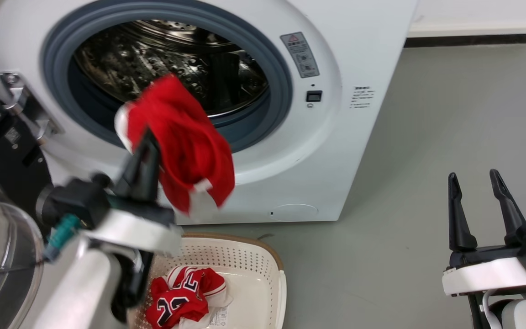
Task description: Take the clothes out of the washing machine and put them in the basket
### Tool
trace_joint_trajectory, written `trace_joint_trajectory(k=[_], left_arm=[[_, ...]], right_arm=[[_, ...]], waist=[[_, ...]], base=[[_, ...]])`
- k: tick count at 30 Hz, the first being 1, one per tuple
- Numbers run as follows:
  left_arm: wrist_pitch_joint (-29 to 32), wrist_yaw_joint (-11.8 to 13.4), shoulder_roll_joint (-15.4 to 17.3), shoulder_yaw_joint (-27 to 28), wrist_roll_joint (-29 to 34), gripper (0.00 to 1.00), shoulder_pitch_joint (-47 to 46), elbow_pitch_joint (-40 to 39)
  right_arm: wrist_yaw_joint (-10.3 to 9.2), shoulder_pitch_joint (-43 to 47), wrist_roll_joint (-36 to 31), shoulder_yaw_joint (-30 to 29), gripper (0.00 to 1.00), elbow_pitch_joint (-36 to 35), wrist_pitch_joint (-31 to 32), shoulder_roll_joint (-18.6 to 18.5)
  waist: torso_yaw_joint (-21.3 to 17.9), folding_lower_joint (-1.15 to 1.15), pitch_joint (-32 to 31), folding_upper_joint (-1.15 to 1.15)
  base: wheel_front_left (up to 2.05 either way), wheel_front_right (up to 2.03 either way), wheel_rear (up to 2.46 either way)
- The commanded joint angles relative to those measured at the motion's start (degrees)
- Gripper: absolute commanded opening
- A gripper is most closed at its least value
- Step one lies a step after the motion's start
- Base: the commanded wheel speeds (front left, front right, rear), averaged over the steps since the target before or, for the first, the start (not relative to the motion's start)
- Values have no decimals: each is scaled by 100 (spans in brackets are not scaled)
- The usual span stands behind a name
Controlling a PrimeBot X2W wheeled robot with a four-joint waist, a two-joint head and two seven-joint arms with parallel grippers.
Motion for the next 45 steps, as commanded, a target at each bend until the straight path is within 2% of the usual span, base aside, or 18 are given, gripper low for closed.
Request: trace_joint_trajectory(k=[1,6,8,14,23,31,38,45], left_arm=[[54,-86,-10,-125,-47,0,235,-114],[276,-320,-10,-419,-192,0,592,2],[369,-386,85,-607,-45,0,647,135],[579,-511,-105,-1037,49,0,685,832],[547,-782,-359,-1617,425,0,-113,2596],[363,-871,-503,-1696,561,0,-1126,4308],[172,-898,-490,-1781,680,0,-1819,5491],[28,-926,-500,-1873,775,0,-2151,6216]], right_arm=[[-6,63,38,1,100,-15,-12,-1],[-6,1,14,56,100,-36,-12,-1],[-6,-74,-18,80,100,-52,-12,-1],[-6,-312,-54,55,100,-117,-12,-1],[-6,-645,-52,62,100,-276,-11,0],[-6,-892,132,75,100,-388,-12,2],[-6,-1047,311,153,100,-468,-11,1],[-6,-1119,471,232,100,-478,-11,1]], waist=[[95,1,1,0],[103,1,195,0],[67,1,352,0],[-137,1,995,0],[-484,1,2183,0],[-762,1,3107,0],[-991,1,3609,0],[-1160,1,3810,0]], base=[[0,0,0],[0,0,0],[0,0,0],[0,0,0],[0,0,0],[0,0,0],[0,0,0],[0,0,0]])
